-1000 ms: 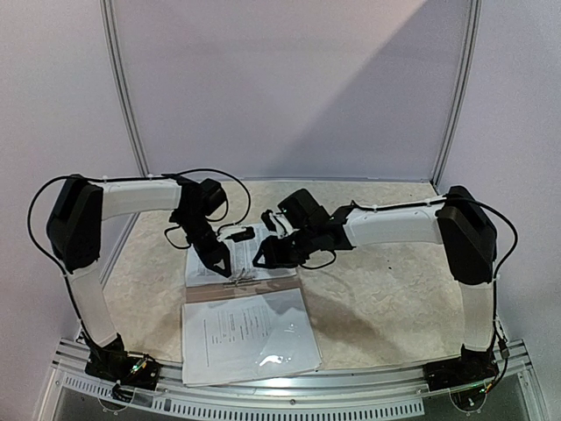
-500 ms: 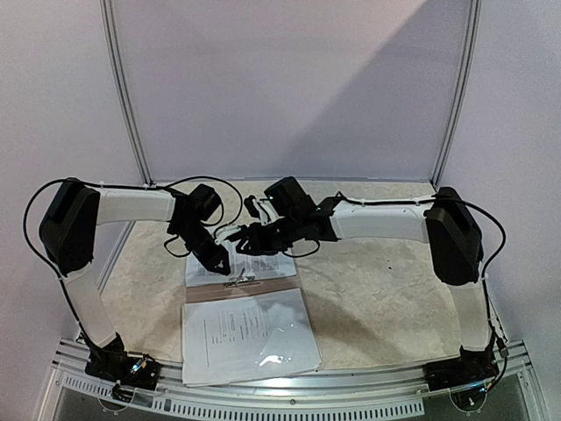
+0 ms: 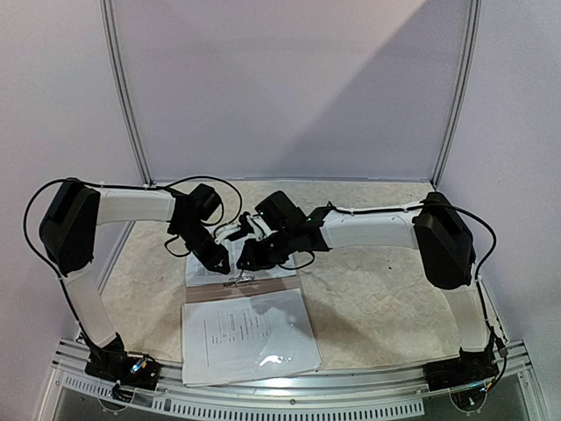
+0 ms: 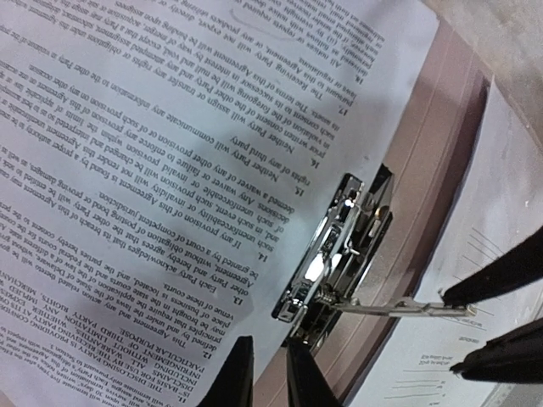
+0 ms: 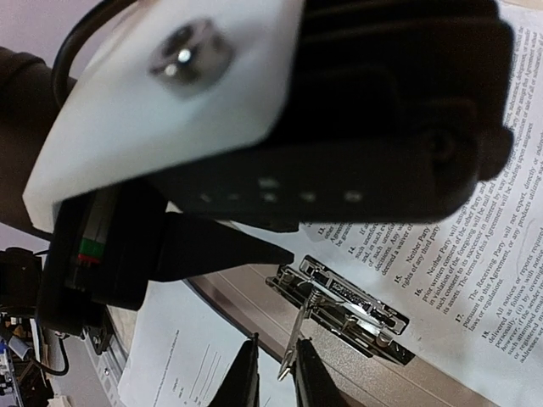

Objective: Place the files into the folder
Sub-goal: Clamp the file with the spring clip on the folder.

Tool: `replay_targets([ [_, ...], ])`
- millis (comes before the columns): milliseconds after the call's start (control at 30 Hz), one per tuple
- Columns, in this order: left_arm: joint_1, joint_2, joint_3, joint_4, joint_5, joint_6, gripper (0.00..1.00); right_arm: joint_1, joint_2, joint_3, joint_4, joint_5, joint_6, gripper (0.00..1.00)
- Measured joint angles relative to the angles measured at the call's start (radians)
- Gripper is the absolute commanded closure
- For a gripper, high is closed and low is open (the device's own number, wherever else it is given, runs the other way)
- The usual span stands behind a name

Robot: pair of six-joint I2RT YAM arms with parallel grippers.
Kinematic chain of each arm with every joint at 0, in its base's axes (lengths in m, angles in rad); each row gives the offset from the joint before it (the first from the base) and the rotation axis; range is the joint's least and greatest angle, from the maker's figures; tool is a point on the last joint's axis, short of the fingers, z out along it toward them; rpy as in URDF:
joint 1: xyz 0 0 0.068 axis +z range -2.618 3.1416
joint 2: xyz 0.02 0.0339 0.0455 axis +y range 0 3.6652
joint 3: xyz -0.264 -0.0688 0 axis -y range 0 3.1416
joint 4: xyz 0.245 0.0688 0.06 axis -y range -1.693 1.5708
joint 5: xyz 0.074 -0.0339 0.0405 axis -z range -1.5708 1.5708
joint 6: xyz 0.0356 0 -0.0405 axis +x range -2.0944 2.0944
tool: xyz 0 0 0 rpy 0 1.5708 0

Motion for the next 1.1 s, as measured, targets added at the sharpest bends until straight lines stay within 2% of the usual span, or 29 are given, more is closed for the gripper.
replay_targets([
  [333, 0.000, 0.000, 0.000, 0.000, -0.014, 0.001, 0.83, 0.005, 0.000, -0.030, -0.012, 0.046, -0.009, 0.95],
  [1100, -0.009, 0.029, 0.000, -0.002, -0.035, 0.015, 0.84, 0.006, 0.000, -0.097, 0.029, 0.104, -0.015, 0.93],
])
